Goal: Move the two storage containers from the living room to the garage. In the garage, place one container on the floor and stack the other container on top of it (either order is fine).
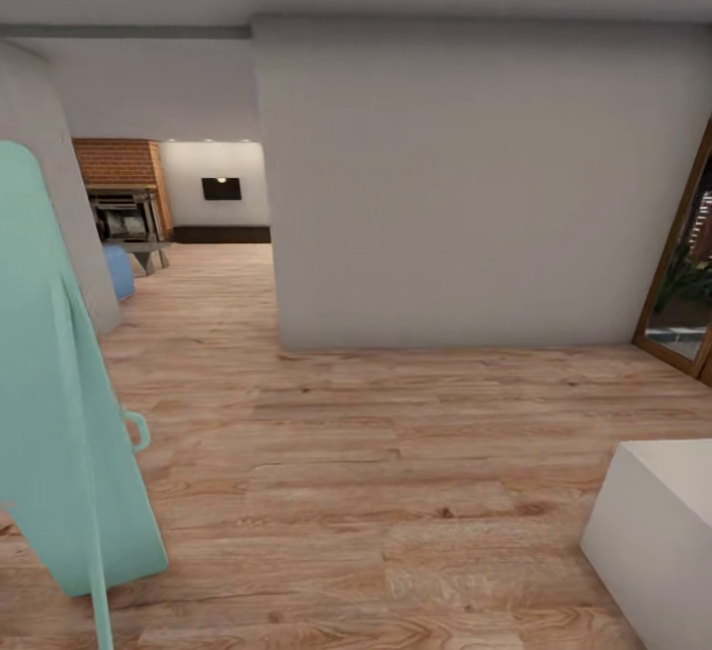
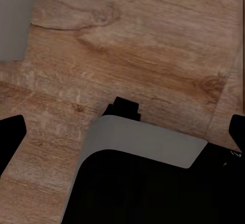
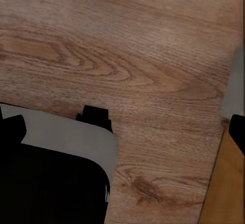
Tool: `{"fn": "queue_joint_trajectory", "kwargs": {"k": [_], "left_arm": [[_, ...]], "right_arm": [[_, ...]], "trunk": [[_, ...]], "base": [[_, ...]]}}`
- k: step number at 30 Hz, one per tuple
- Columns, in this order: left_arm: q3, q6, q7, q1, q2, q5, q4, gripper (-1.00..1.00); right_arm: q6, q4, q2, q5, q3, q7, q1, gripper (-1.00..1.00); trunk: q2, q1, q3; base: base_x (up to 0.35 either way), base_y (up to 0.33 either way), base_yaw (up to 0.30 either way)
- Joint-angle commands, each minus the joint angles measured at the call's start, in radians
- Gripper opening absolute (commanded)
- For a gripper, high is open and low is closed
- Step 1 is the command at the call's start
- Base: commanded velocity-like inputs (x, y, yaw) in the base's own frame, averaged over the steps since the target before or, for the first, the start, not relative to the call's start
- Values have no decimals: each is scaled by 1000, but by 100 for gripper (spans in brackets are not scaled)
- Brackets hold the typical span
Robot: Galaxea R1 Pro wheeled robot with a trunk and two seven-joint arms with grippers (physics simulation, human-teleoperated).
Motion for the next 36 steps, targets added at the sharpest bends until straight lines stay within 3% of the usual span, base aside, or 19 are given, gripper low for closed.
{"fn": "queue_joint_trajectory", "kwargs": {"k": [1, 36], "left_arm": [[-5, -2, 3, -1, 0, 7, 0, 100], [-5, -2, 3, 0, -1, 7, 0, 100]], "right_arm": [[-6, 3, 0, -4, 7, -2, -1, 100], [-6, 3, 0, 10, 7, 4, -1, 100]], "trunk": [[-1, 1, -1], [-1, 1, -1]], "base": [[326, 0, 0], [326, 0, 0]]}}
